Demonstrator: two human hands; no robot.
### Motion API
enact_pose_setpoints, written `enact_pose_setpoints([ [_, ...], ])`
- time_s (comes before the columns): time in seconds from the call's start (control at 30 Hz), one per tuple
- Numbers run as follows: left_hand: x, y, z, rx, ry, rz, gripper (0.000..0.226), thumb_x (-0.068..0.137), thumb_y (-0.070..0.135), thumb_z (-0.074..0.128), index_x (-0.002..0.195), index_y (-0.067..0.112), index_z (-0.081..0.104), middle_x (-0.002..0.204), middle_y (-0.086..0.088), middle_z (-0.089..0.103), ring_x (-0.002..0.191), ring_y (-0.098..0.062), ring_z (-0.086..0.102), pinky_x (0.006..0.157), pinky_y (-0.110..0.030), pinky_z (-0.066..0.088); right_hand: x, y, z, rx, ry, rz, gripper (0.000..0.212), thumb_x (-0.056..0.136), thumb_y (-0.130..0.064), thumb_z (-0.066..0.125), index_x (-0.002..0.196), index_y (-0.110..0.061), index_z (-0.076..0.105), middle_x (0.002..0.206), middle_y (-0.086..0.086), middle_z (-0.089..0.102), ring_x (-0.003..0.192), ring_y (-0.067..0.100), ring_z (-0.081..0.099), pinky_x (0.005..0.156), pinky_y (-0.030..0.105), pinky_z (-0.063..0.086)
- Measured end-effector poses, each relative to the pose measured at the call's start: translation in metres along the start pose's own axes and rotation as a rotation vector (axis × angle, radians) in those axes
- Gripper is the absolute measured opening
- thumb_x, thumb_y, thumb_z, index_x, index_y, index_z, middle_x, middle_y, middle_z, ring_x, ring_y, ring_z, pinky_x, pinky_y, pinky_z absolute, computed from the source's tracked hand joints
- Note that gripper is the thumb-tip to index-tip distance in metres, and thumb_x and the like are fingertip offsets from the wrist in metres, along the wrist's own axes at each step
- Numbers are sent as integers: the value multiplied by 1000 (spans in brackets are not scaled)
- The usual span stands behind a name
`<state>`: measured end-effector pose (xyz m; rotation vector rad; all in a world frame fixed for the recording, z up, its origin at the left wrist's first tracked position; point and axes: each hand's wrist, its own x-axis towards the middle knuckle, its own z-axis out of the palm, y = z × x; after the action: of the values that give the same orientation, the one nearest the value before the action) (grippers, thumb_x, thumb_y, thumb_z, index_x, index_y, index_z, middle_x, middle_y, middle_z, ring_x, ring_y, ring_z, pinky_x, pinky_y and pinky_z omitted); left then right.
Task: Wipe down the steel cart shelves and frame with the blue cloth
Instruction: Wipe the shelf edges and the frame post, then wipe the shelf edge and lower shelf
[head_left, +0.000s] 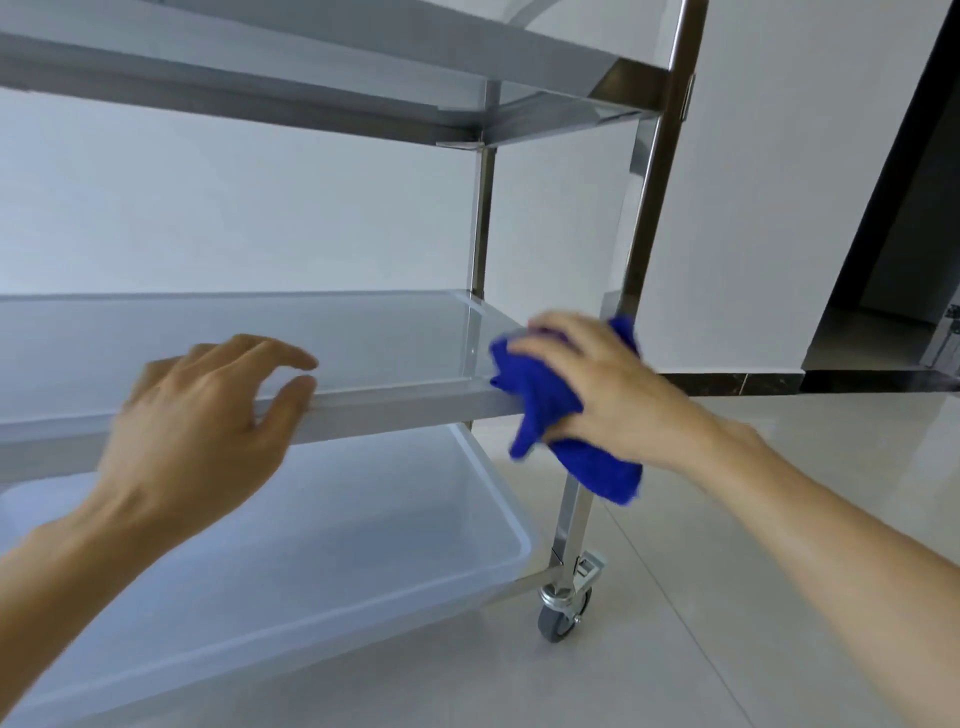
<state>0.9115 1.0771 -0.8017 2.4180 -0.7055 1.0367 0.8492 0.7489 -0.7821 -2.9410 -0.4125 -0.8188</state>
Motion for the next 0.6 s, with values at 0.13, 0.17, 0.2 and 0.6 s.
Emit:
enact_pose_setpoints([
  [0.13, -18, -71, -10, 107, -50, -125, 29, 96, 63, 33, 100, 47, 57, 103, 15, 64, 92, -29, 64, 83, -55, 48, -5, 6, 34, -36, 54, 37, 84, 77, -24, 82, 146, -29, 34, 144, -9, 38, 121, 19, 47, 99, 36, 42],
  [0.17, -24, -85, -12, 96, -63, -151, 31, 96, 64, 32, 99, 47, 58, 99, 14, 64, 91, -28, 64, 80, -55, 49, -4, 4, 38, -58, 124, 39, 79, 76, -20, 82, 143, -26, 40, 141, -5, 44, 117, 22, 51, 96, 38, 45],
  [0.2, -31, -92, -13, 110, -43, -153, 34, 98, 63, 30, 99, 44, 58, 97, 13, 64, 89, -27, 65, 77, -54, 50, -1, 0, 41, -87, 182, 46, 76, 73, -16, 82, 139, -22, 46, 137, -2, 49, 112, 25, 56, 93, 41, 47],
  [0.6, -30, -65, -16, 220, 163, -257, 46, 96, 31, 25, 84, 21, 68, 88, 3, 70, 81, -30, 61, 78, -49, 43, 82, -177, 93, -135, 306, -197, 66, 70, -28, 81, 131, -17, 57, 120, 9, 61, 75, 31, 61, 66, 41, 50],
])
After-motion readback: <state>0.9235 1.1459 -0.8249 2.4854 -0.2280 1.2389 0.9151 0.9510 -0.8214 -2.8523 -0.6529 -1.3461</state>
